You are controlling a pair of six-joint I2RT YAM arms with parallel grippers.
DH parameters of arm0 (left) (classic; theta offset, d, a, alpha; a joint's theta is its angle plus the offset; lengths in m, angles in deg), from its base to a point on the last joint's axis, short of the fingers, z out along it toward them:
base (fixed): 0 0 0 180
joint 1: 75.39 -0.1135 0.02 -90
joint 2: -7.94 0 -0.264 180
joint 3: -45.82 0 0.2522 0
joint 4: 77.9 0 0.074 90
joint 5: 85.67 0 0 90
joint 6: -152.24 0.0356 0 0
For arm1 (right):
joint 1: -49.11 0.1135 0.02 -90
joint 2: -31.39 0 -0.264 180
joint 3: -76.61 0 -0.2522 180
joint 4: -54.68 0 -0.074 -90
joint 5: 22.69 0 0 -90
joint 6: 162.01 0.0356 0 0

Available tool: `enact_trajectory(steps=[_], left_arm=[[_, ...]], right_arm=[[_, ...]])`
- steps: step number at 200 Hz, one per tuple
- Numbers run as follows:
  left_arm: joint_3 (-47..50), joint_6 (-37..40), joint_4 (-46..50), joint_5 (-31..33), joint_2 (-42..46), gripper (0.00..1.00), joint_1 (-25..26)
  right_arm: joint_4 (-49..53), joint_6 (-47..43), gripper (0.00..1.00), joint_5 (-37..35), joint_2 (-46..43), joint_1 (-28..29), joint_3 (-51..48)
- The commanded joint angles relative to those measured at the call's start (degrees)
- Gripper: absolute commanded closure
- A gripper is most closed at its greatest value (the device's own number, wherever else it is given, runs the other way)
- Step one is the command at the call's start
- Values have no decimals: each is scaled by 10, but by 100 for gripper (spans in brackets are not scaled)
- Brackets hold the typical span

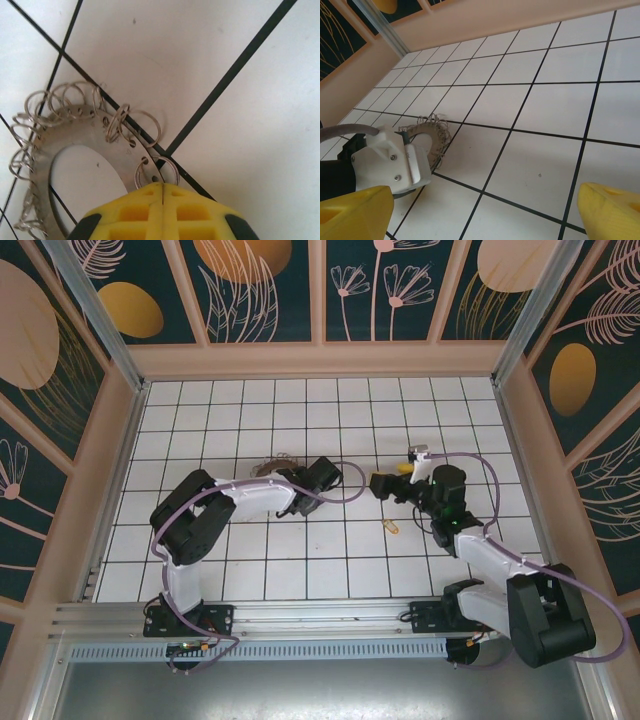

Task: Put the keys on the keyring

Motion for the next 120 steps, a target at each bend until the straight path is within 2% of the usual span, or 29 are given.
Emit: enact_trajectory(steps=[1, 50, 86, 102, 120], left_arm=[[-23, -13, 14, -34, 12, 100, -2], [-41, -57, 30, -160, 97, 100, -18], [-32, -99, 42, -172, 143, 100, -53], [-22, -138, 45, -173, 148, 92, -77], [2, -187, 42, -205, 156, 88, -106]], right_arm=[[-11, 5, 5, 7, -13, -6, -10], [-11, 9, 5, 11, -18, -9, -11], [-15, 12, 5, 17, -15, -10, -12], [-13, 12, 5, 17, -15, -10, -12], [-13, 14, 5, 18, -16, -10, -12]])
